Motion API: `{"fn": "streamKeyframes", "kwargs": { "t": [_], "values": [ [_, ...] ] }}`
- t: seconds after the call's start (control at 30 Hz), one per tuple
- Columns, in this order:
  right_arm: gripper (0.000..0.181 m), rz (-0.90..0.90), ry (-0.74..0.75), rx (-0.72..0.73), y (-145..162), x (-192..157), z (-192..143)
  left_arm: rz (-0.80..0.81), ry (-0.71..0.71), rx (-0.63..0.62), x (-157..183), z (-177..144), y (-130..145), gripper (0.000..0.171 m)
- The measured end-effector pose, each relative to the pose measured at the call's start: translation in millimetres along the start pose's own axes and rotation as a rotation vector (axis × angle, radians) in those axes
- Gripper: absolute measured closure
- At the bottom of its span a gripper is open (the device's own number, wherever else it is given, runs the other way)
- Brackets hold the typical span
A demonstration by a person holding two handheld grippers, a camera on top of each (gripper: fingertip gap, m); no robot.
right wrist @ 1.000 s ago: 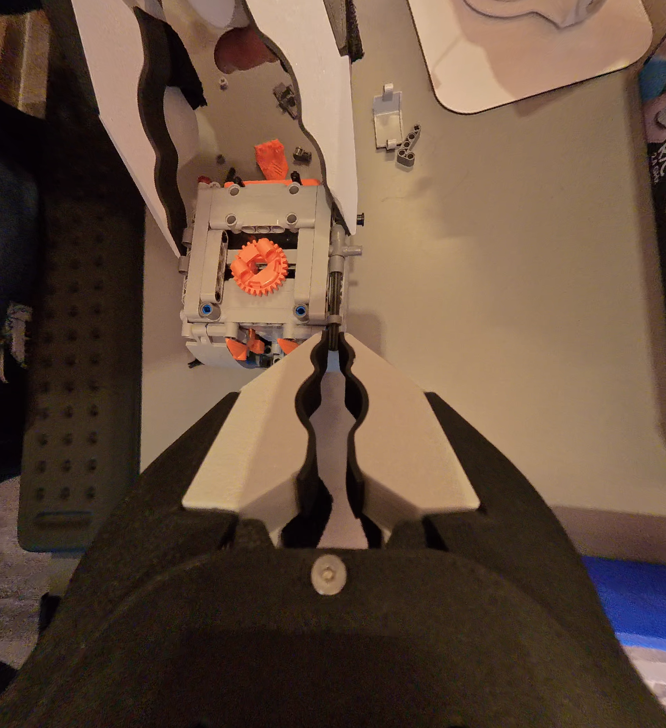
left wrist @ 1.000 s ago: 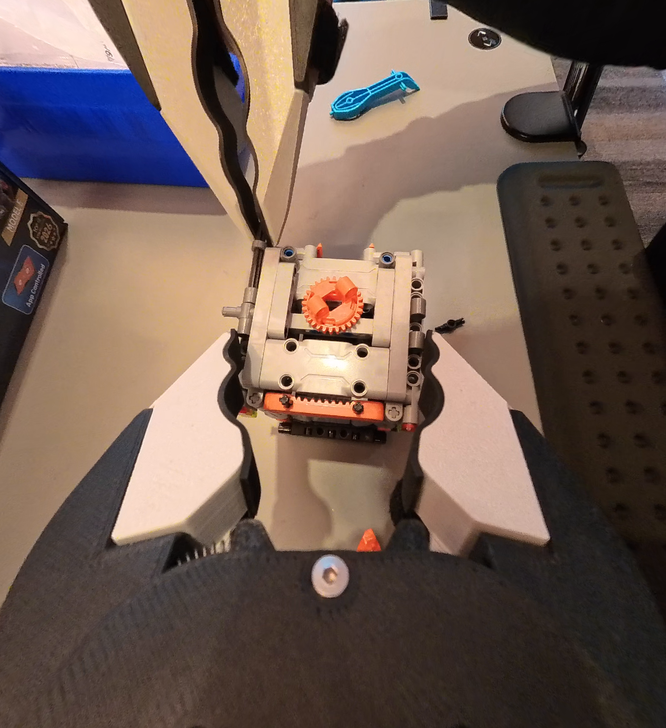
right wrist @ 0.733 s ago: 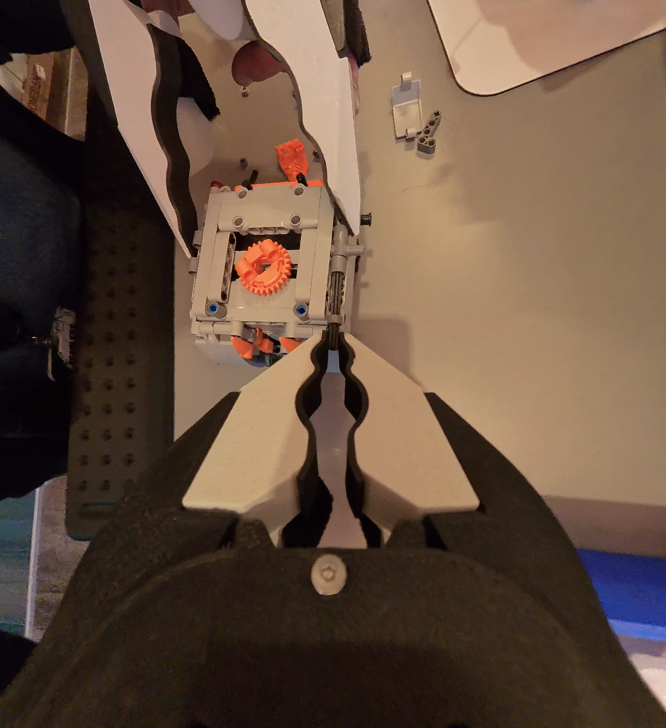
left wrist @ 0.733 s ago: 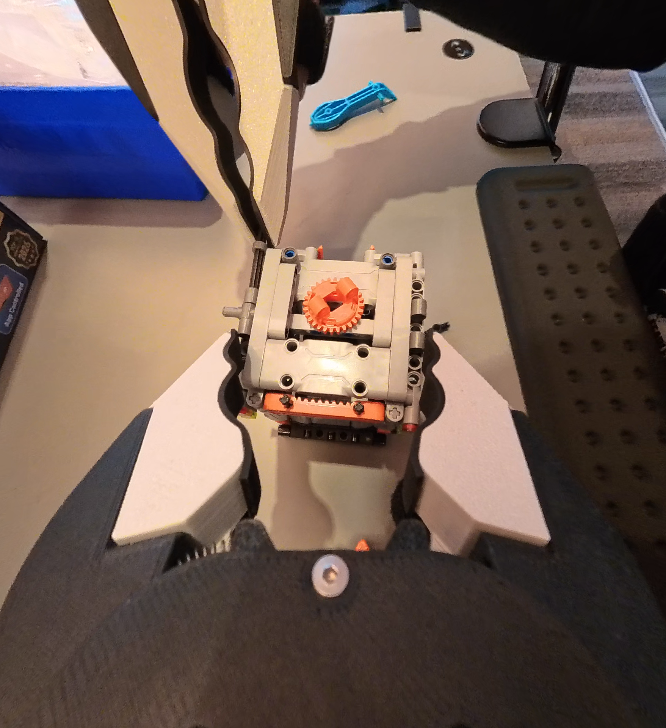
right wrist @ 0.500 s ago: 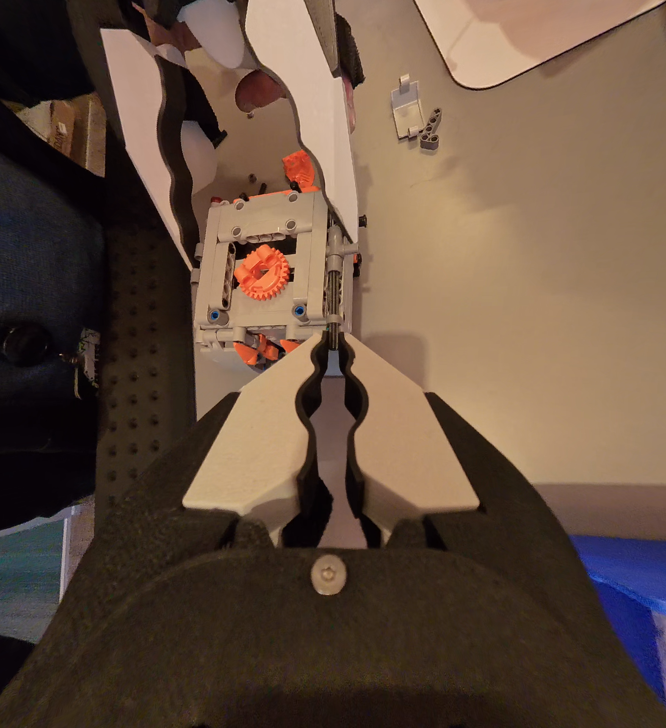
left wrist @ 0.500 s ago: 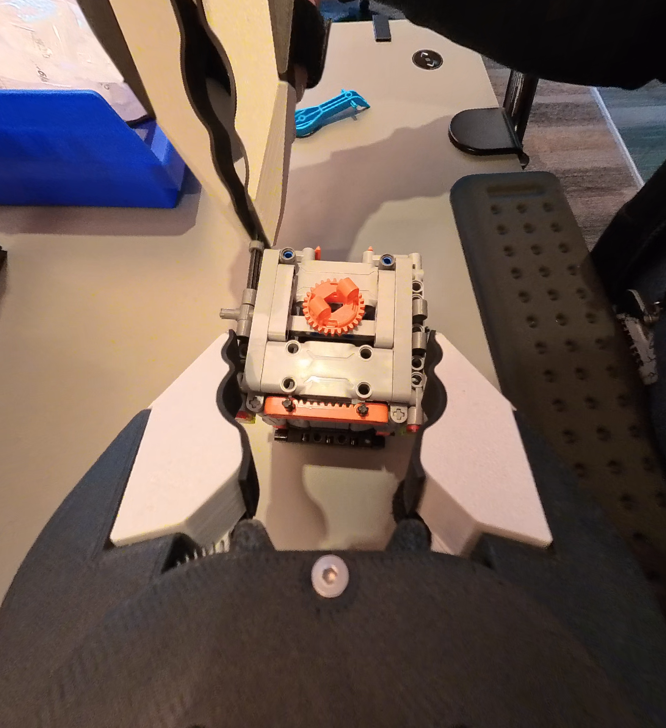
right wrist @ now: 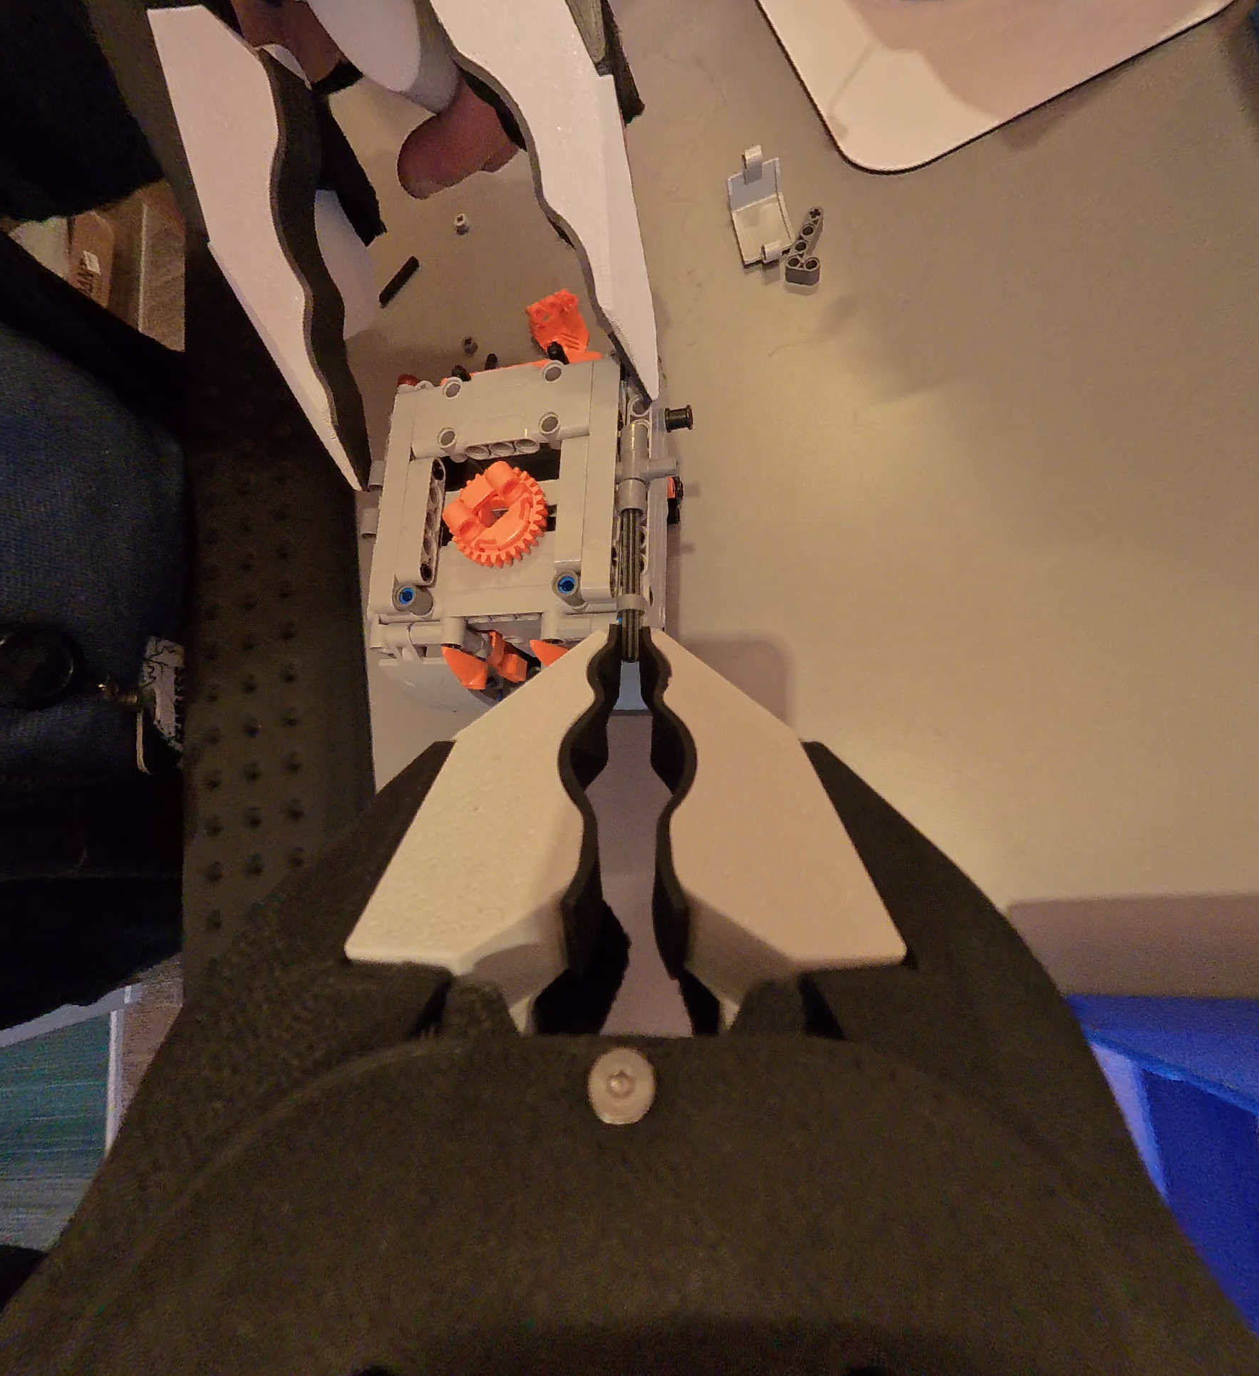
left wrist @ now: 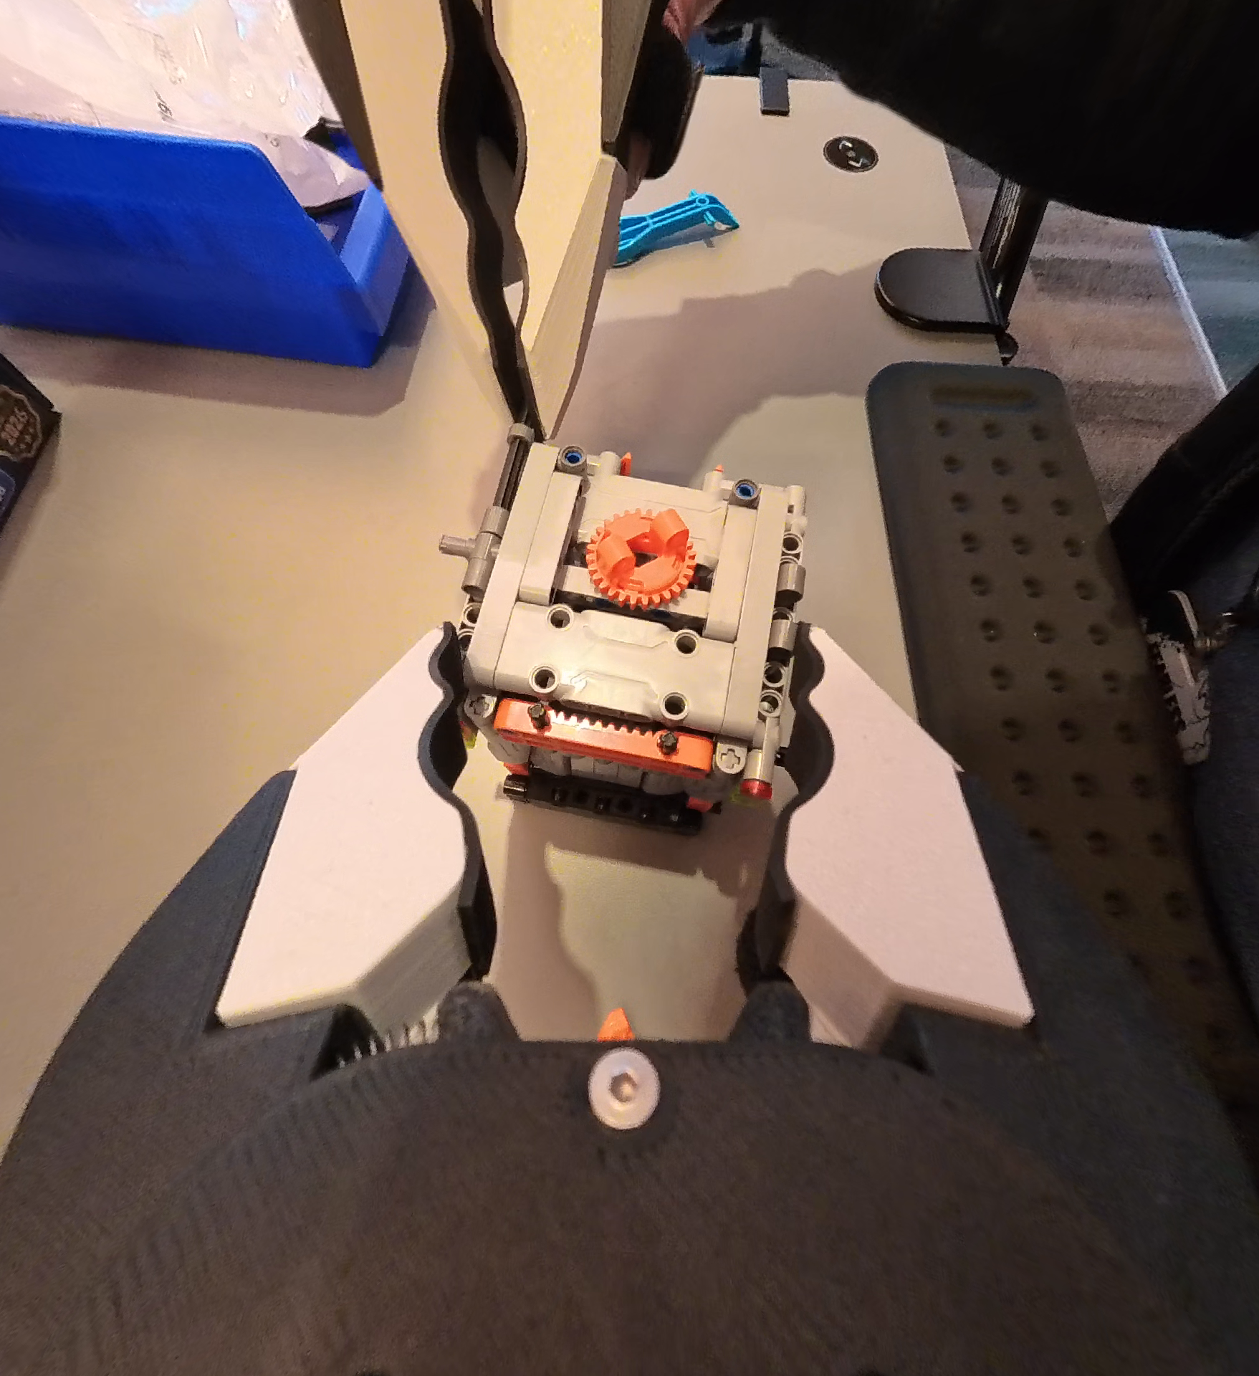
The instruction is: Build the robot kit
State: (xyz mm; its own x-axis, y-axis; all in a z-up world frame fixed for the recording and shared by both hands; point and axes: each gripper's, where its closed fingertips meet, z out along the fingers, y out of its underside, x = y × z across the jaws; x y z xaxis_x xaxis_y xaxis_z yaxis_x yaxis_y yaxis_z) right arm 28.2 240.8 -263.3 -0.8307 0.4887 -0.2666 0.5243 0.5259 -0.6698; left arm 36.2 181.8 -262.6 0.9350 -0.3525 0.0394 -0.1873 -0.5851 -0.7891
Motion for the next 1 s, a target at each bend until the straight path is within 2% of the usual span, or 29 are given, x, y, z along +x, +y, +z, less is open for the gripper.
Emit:
{"fn": "streamKeyframes", "kwargs": {
  "t": [0.13,0.6,0.73,0.93,1.0],
  "values": [
    [0.180,0.042,0.003,0.005,2.1,-2.8,-0.4,0.003,0.024,0.016,1.3,0.2,-0.4,0.086],
    [0.179,-0.044,0.025,-0.089,3.3,-3.3,0.6,0.013,0.060,0.037,2.2,-0.4,-0.6,0.086],
    [0.180,-0.019,-0.019,-0.124,3.1,-3.9,0.9,0.017,0.068,0.038,2.8,0.2,-1.0,0.086],
    [0.180,0.069,-0.226,-0.165,3.6,-4.4,0.8,0.017,0.086,0.051,4.3,1.4,-2.4,0.086],
    [0.178,0.047,-0.231,-0.204,2.6,-3.8,2.7,0.010,0.092,0.053,3.5,1.4,-2.9,0.086]
  ]
}}
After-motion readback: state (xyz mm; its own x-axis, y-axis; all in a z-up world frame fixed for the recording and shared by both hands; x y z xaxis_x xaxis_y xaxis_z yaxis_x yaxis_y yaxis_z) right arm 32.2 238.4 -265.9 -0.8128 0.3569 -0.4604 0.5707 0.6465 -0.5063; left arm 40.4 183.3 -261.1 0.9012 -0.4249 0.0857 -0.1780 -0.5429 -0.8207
